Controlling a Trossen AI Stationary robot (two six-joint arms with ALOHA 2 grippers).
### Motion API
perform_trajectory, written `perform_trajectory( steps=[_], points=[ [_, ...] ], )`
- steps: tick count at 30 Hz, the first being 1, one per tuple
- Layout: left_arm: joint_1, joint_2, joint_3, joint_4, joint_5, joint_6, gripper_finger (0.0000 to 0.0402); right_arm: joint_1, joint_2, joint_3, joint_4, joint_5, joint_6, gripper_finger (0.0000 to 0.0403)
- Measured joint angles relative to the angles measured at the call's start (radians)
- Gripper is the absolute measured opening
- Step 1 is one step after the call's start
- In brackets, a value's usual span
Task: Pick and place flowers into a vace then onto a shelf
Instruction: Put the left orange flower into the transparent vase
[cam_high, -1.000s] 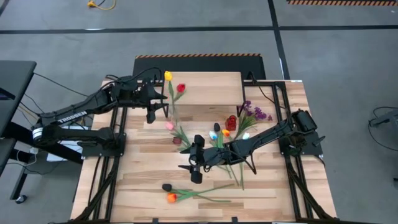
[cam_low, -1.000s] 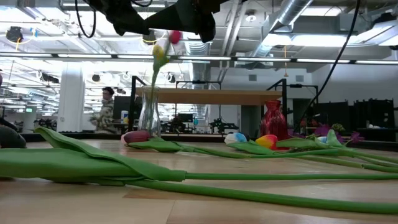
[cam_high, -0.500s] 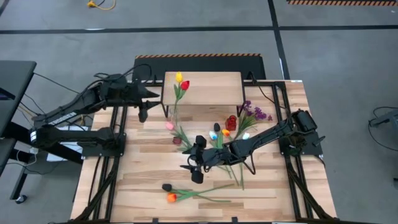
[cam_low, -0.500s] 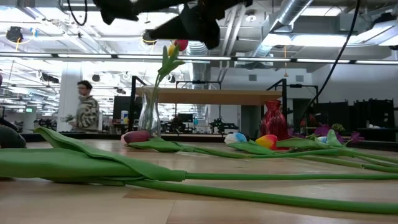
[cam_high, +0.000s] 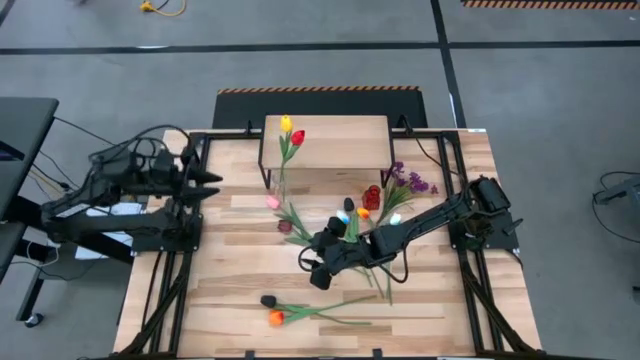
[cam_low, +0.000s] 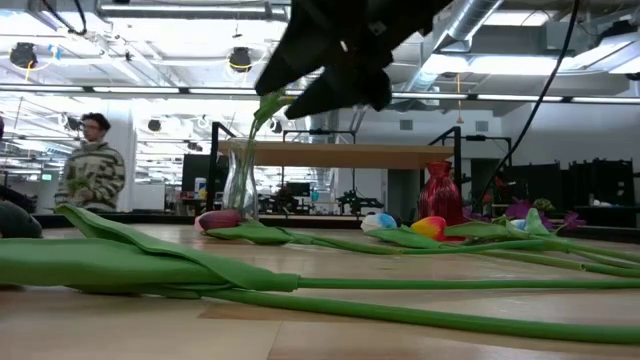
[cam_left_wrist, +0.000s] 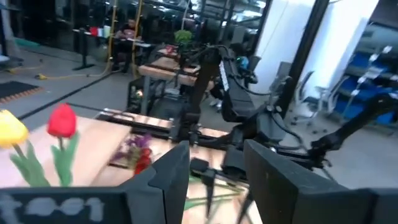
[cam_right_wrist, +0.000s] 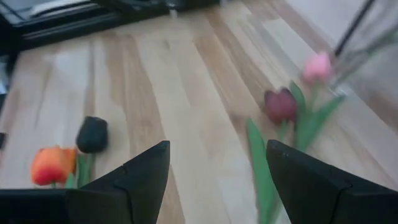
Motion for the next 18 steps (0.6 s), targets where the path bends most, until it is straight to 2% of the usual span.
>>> perform_trajectory(
  steps=[8, 13, 18],
  points=[
    [-0.051, -0.133, -0.233, 0.175, 0.001, -0.091, 0.0142, 0.062, 0.0, 0.0, -0.126, 0.109, 0.233, 0.026],
    [-0.072, -0.143, -0.31, 0.248, 0.003, -0.093, 0.0142, 0.107, 0.0, 0.0, -0.229, 0.194, 0.484, 0.026],
    [-0.112, -0.143, -0.371, 0.354, 0.003, -0.079, 0.0142, 0.153, 0.0, 0.0, -0.355, 0.262, 0.653, 0.026]
  ],
)
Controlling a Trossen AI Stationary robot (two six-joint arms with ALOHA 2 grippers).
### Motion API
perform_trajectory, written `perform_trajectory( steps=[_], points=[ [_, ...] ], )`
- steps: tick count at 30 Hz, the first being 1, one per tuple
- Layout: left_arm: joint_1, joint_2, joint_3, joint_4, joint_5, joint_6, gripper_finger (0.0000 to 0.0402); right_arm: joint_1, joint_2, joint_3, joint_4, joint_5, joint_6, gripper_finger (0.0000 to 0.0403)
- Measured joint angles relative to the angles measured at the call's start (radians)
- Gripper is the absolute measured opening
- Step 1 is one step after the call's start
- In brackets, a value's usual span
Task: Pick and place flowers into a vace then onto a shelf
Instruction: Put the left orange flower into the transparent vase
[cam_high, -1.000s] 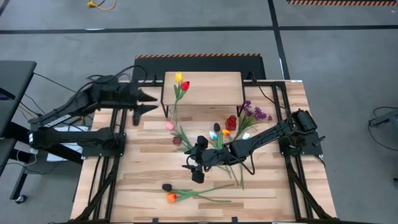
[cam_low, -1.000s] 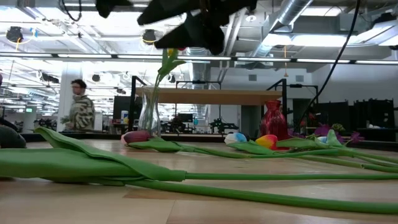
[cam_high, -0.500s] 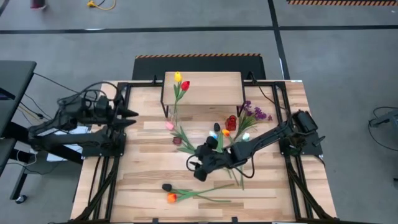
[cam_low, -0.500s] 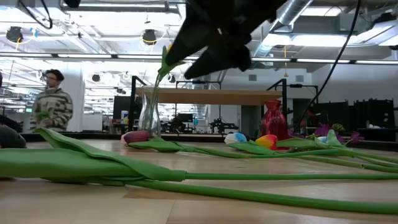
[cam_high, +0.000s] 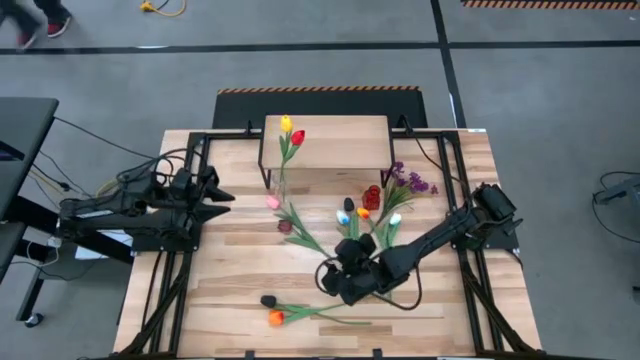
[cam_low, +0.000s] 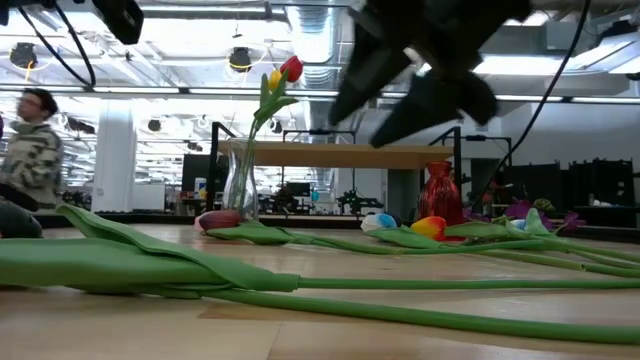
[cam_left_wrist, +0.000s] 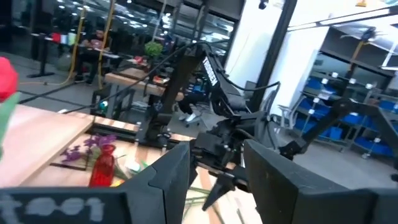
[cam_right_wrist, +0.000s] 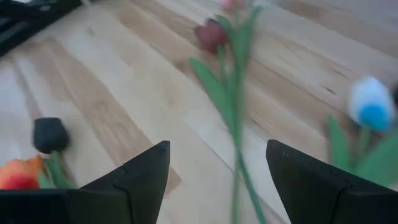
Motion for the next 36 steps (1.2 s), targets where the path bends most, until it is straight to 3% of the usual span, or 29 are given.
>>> perform_trajectory(
  steps=[5, 10, 12, 17, 21, 26, 36],
  points=[
    [-0.063, 0.0, -0.043, 0.049, -0.004, 0.028, 0.0142, 0.036, 0.0, 0.0, -0.124, 0.05, 0.136, 0.026],
    [-0.144, 0.009, -0.083, 0.07, -0.096, 0.056, 0.0142, 0.052, 0.038, -0.001, -0.039, 0.033, -0.026, 0.026],
    [-0.18, 0.022, -0.087, 0.076, -0.145, 0.072, 0.0142, 0.052, 0.057, -0.001, 0.051, -0.026, -0.147, 0.026],
    [-0.269, 0.05, -0.113, 0.138, -0.214, 0.085, 0.0141, 0.016, 0.149, 0.013, 0.313, -0.339, -0.355, 0.026],
    [-0.325, 0.086, -0.113, 0.147, -0.299, 0.103, 0.0141, 0.003, 0.199, 0.026, 0.357, -0.444, -0.41, 0.026],
    [-0.373, 0.141, -0.115, 0.176, -0.354, 0.107, 0.0141, -0.003, 0.225, 0.028, 0.341, -0.534, -0.415, 0.026],
    [-0.411, 0.214, -0.114, 0.195, -0.396, 0.097, 0.0141, 0.016, 0.225, 0.03, 0.332, -0.56, -0.447, 0.0259]
  ],
)
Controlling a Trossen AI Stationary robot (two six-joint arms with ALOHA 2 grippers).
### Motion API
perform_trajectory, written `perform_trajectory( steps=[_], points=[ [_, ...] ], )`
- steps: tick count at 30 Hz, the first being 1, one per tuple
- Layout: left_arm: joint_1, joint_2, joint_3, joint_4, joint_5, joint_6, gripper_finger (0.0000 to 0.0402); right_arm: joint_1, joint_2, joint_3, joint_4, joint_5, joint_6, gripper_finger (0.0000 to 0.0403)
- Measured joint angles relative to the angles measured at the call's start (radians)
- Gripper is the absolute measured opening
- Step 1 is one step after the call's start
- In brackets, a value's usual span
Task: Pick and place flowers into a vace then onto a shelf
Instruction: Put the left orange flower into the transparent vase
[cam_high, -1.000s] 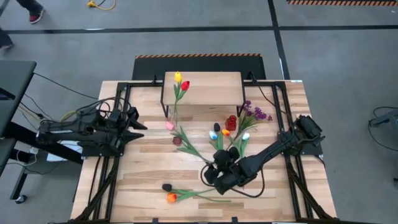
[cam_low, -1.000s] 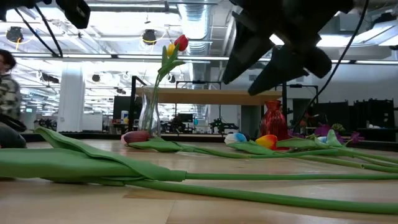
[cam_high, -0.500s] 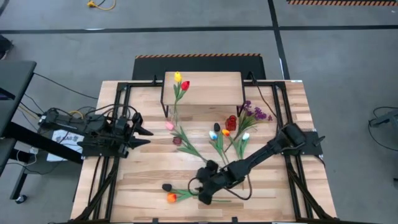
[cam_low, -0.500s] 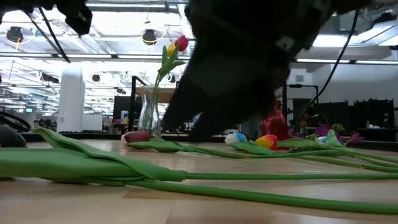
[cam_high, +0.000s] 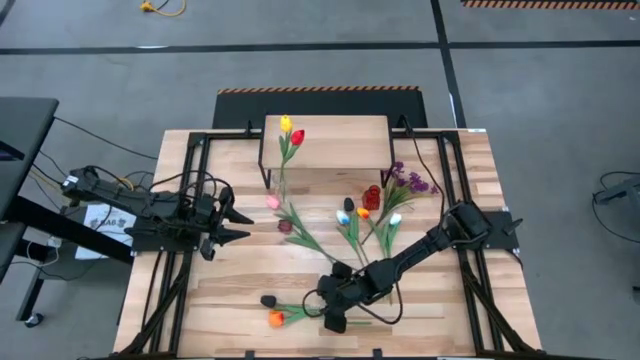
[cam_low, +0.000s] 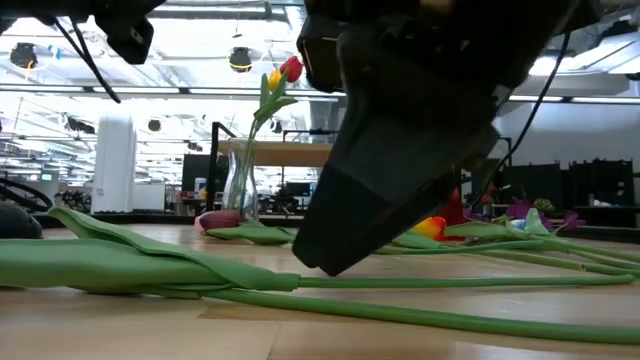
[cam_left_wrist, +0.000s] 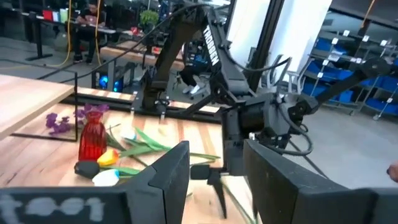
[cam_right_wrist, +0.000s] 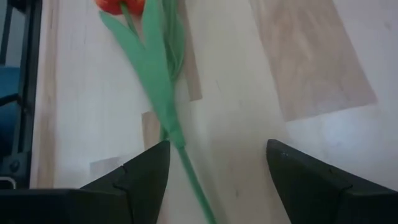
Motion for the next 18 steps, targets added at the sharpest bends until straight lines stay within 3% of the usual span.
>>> perform_trajectory(
  steps=[7, 18],
  points=[
    [-0.003, 0.008, 0.0, 0.007, -0.001, -0.003, 0.0141, 0.032, 0.0, 0.001, -0.009, 0.006, -0.002, 0.0259],
    [-0.003, 0.008, 0.0, 0.007, 0.001, -0.024, 0.0141, 0.056, 0.0, -0.021, -0.064, 0.108, 0.003, 0.0248]
  ],
)
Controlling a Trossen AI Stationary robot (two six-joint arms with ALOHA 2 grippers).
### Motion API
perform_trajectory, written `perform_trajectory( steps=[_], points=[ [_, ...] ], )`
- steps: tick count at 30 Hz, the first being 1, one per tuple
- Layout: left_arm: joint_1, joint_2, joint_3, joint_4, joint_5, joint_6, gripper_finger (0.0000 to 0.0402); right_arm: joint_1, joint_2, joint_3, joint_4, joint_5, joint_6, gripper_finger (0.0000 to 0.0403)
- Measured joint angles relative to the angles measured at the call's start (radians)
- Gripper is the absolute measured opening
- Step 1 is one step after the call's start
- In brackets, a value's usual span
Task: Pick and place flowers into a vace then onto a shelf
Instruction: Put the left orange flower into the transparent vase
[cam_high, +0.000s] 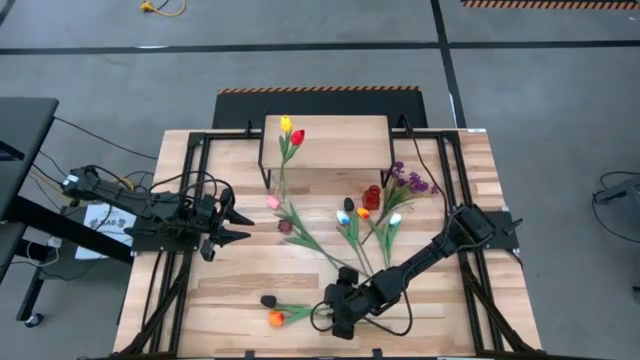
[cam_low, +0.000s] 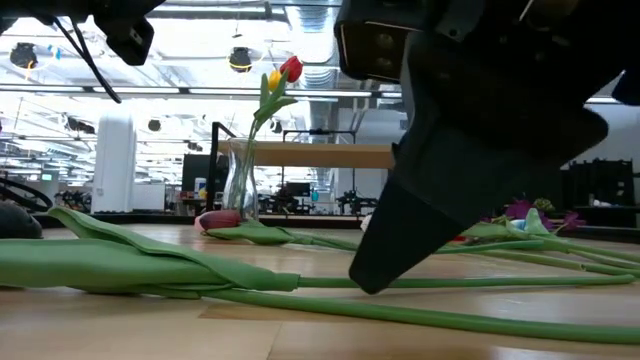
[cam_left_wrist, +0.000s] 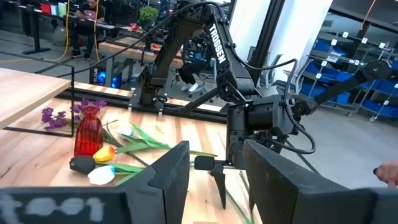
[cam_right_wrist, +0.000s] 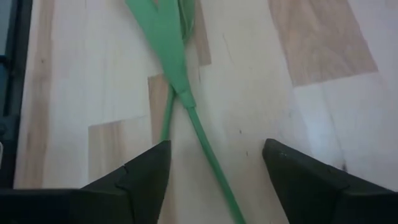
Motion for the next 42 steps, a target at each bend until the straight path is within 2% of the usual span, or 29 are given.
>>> perform_trajectory(
  steps=[4, 8, 12, 16, 22, 27, 32, 38, 42],
  points=[
    [0.0, 0.0, 0.0, 0.0, 0.0, 0.0, 0.0141, -0.001, 0.021, -0.001, -0.031, 0.007, 0.001, 0.0209],
    [0.0, 0.0, 0.0, 0.0, 0.0, 0.0, 0.0141, -0.001, 0.047, 0.002, -0.042, 0.028, 0.004, 0.0153],
    [0.0, 0.0, 0.0, 0.0, 0.001, 0.0, 0.0141, 0.011, 0.056, 0.003, -0.046, 0.064, 0.003, 0.01],
    [0.0, 0.0, 0.0, 0.0, 0.001, 0.0, 0.0141, 0.021, 0.064, 0.003, -0.045, 0.138, -0.042, 0.0067],
    [0.0, 0.0, 0.0, 0.0, 0.004, 0.0, 0.0141, 0.001, 0.065, 0.003, -0.054, 0.157, -0.077, 0.0046],
    [0.0, 0.0, 0.0, 0.0, 0.004, 0.0, 0.0141, -0.035, 0.065, 0.004, -0.057, 0.159, -0.081, 0.0007],
    [0.0, 0.0, 0.0, 0.0, 0.006, -0.003, 0.0141, -0.054, 0.068, 0.007, -0.016, 0.171, -0.139, 0.0003],
    [0.0, 0.0, 0.0, 0.0, 0.032, -0.004, 0.0141, -0.058, 0.068, 0.062, -0.041, 0.237, -0.228, 0.0001],
    [0.0, 0.0, 0.0, 0.0, 0.052, -0.007, 0.0141, -0.062, 0.058, 0.103, -0.095, 0.316, -0.292, 0.0]
  ],
)
